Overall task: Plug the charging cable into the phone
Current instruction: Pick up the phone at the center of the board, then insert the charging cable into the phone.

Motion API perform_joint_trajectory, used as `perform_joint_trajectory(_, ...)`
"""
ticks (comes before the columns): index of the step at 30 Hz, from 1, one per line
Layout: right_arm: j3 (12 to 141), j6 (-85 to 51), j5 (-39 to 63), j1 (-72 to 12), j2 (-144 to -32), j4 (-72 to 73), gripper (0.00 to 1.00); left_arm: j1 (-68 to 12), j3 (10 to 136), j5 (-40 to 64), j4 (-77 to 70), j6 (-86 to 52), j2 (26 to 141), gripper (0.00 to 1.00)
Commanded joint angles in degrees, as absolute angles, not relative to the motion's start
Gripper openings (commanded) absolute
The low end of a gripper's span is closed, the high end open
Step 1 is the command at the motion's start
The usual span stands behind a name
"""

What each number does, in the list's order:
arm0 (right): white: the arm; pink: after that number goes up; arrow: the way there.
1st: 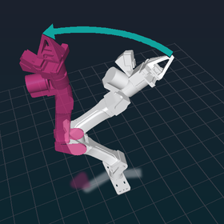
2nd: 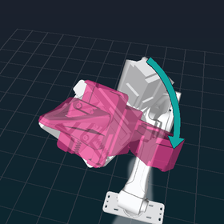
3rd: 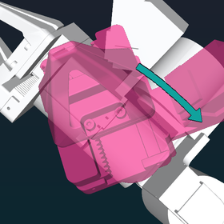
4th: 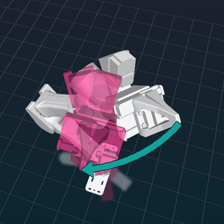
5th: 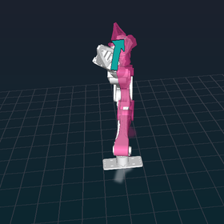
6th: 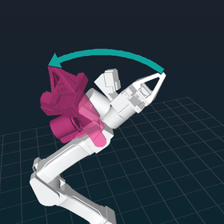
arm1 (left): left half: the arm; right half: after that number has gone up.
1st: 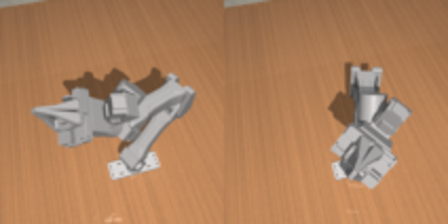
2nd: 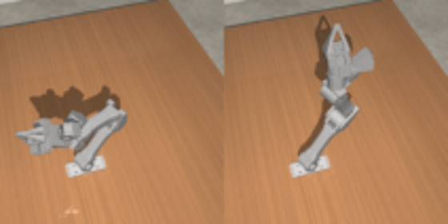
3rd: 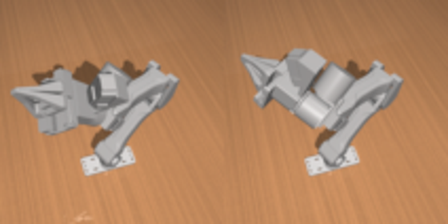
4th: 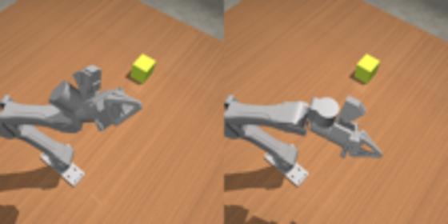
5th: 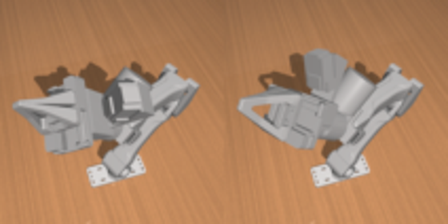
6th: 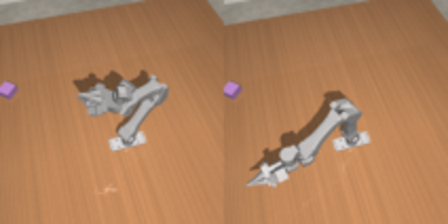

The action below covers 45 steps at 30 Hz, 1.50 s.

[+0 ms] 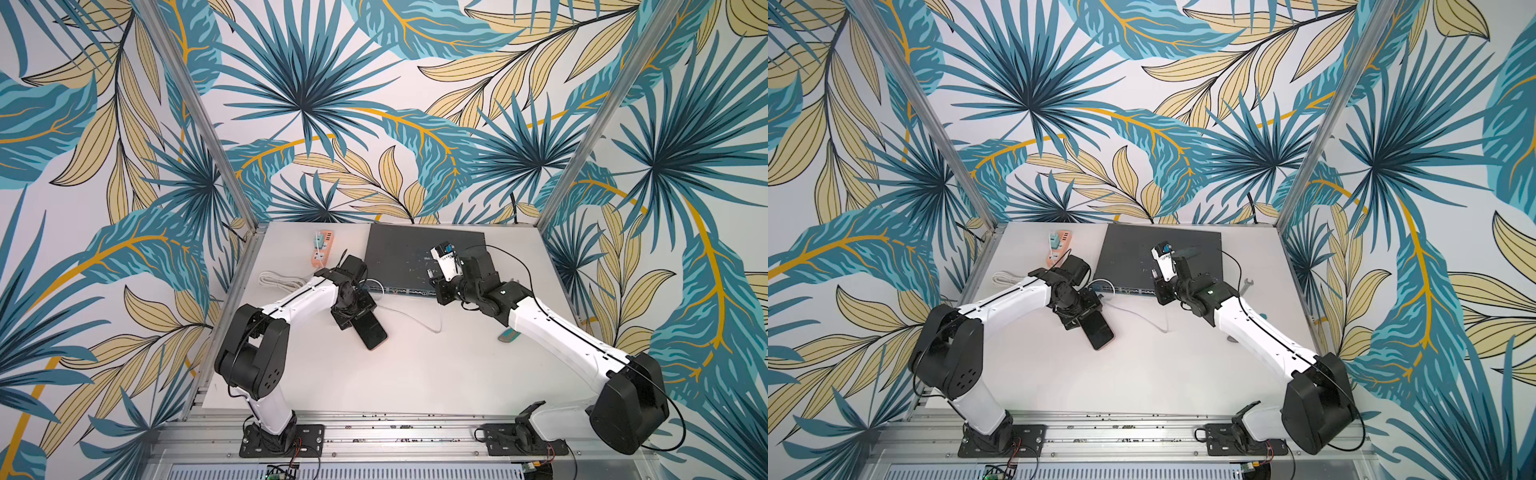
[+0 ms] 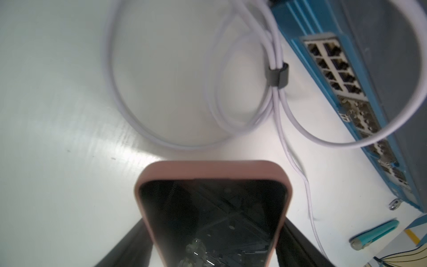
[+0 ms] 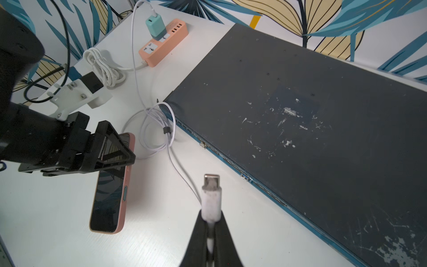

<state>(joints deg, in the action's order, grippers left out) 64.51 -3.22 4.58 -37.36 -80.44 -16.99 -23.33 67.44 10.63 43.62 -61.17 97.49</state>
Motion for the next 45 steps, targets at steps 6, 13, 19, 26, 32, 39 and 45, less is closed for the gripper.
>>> perform_joint_trajectory(6, 73.42, 7.42, -0.18, -37.27, -88.11, -23.27, 0.0, -17.9, 67.32, 14.29, 41.83, -65.25, 94.35, 0.0)
perform_joint_trajectory(13, 77.16, 9.8, 1.46, -37.27, -92.22, -24.35, 0.0, -14.1, 69.49, 14.33, 44.8, -63.08, 94.91, 0.0)
perform_joint_trajectory(19, 78.88, 11.29, 1.83, -38.28, -94.38, -25.23, 0.0, -10.66, 69.88, 15.05, 47.02, -61.03, 94.49, 0.0)
perform_joint_trajectory(26, 80.29, 17.07, -1.05, -40.88, -96.99, -26.19, 0.0, -8.1, 72.92, 16.35, 49.7, -59.33, 96.47, 0.0)
perform_joint_trajectory(32, 81.41, 21.42, -1.98, -43.11, -99.49, -26.24, 0.0, -6.35, 73.72, 17.78, 50.84, -59.89, 96.52, 0.0)
perform_joint_trajectory(39, 85.54, 23.28, 3.83, -45.75, -102.22, -28.63, 0.0, -4.43, 75.11, 19.75, 51.25, -60.24, 97.65, 0.0)
perform_joint_trajectory(45, 86.8, 24.51, 2.16, -49.84, -104.59, -29.44, 0.0, -2.75, 75.5, 20.43, 52.24, -61.35, 98.12, 0.0)
